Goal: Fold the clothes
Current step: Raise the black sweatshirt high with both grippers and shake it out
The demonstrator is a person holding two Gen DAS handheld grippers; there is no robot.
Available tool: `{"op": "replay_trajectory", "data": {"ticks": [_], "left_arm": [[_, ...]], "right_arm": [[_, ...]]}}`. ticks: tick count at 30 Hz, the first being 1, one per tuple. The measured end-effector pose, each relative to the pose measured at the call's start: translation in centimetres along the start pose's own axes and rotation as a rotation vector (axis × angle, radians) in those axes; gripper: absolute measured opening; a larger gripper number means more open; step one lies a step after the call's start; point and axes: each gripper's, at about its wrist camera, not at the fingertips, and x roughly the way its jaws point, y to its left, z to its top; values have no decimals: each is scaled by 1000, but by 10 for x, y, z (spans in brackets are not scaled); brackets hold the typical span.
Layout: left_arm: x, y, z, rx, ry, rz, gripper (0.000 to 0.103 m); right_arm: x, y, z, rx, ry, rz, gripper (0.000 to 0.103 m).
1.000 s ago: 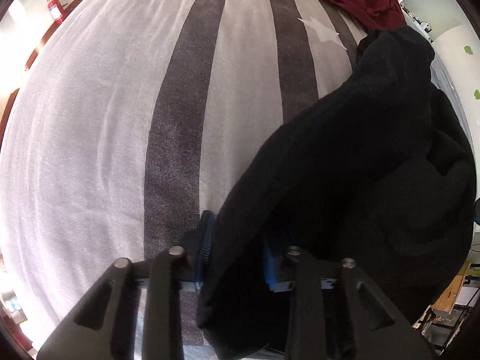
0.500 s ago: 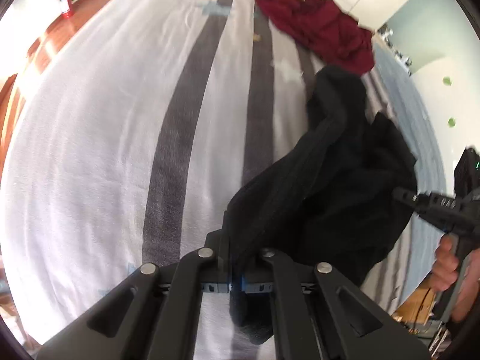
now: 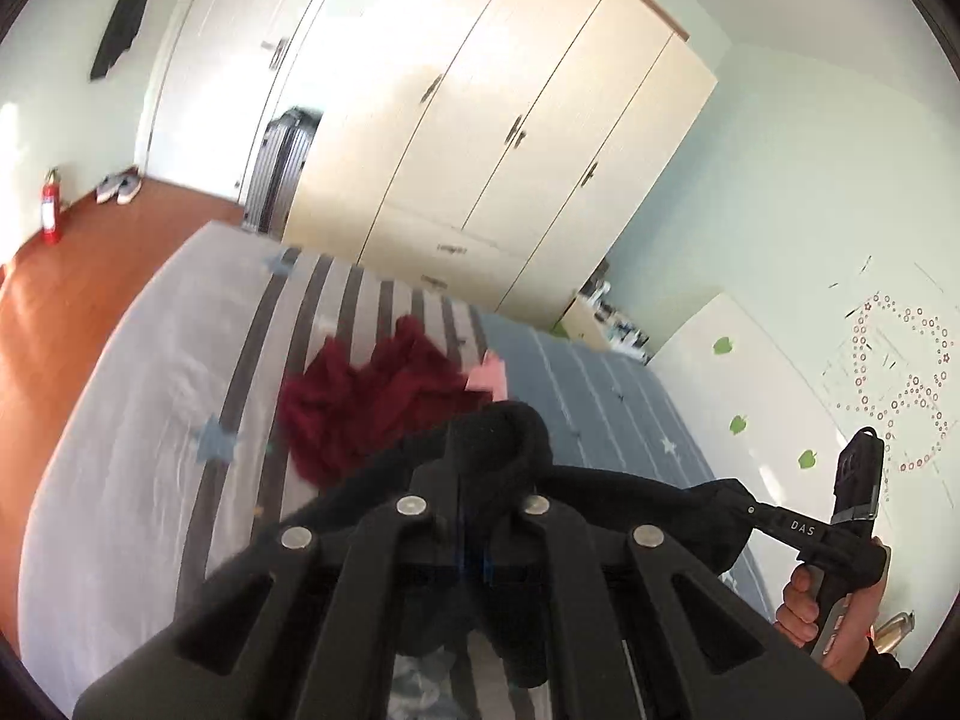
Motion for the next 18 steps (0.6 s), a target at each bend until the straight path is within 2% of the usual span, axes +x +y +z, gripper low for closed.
{"op": "replay_trajectory", "data": {"ticks": [2, 5, 8, 11, 13, 15, 16, 18], "left_arm": [[21, -40, 66, 48, -42, 6, 2], [48, -87, 163, 112, -56, 58, 2], [53, -138, 222, 231, -113, 131, 2], [-21, -182, 269, 247, -229, 99, 2], [-48, -197, 276, 301, -321, 105, 2], [-64, -201, 263, 349, -372, 112, 2], [-69, -198, 248, 361, -371, 119, 2], [-62, -177, 198, 348, -313, 128, 2]], "right_arm": [[-20, 9, 59, -21, -46, 19, 5], [-39, 27, 151, -45, -102, 34, 5], [-62, 51, 237, -87, -164, 19, 5], [-116, 76, 307, -157, -294, 17, 5], [-151, 93, 331, -212, -393, 58, 6], [-175, 103, 326, -262, -453, 91, 6], [-170, 101, 306, -286, -440, 83, 6], [-160, 97, 265, -333, -413, 68, 6]]}}
